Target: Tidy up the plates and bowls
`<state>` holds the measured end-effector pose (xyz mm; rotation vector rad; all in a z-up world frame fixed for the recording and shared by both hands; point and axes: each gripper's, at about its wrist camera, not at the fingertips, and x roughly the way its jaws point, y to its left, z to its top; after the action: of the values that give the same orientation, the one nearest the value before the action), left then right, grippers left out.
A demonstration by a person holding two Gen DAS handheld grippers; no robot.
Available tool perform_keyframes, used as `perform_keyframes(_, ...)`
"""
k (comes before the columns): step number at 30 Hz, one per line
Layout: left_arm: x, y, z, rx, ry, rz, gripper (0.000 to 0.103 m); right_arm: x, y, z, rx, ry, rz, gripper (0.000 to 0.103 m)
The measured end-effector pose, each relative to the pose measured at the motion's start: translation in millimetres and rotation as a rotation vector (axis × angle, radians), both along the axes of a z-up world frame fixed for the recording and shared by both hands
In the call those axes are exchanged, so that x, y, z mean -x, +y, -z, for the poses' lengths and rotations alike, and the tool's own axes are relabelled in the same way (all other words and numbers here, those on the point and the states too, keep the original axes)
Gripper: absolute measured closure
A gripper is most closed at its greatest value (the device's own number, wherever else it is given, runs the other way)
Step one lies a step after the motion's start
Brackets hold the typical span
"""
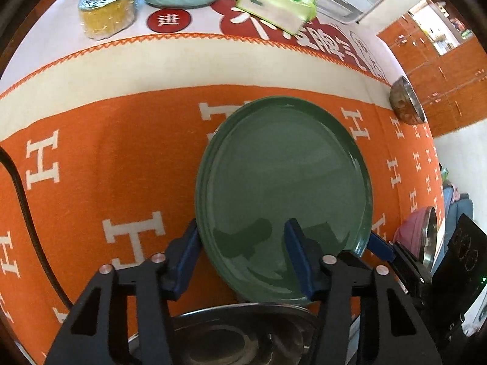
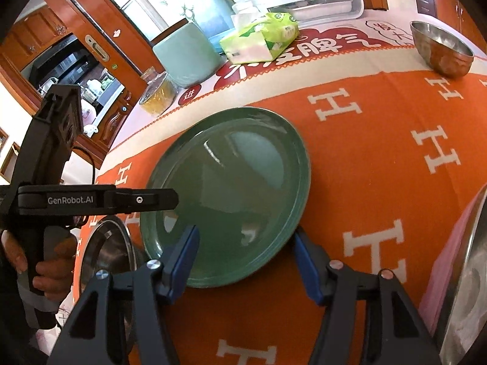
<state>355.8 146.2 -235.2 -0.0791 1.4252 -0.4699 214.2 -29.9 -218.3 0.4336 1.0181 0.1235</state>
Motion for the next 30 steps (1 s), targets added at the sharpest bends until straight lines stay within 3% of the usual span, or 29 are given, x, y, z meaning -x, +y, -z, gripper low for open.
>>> perform_keyframes(9,-2,13,0,-0.018,-0.032,-0.06,0.076,0,-11,3,0.037,0.014,0.051,0.085)
perform_keyframes(12,-2,17,0,-0.036,-0.041,-0.079,0.084,0,-13,3,0.025,0.015,0.057,0.085)
perform_keyframes(20,2,22,-8,-0.029,-0.074,-0.105,0.086,5,-13,-1,0.008,-0.002,0.063,0.086)
perform_keyframes(30,15,27,-47,0.087,-0.192,-0.133,0.085,16,-19,-24,0.022,-0.083,0.09,0.086)
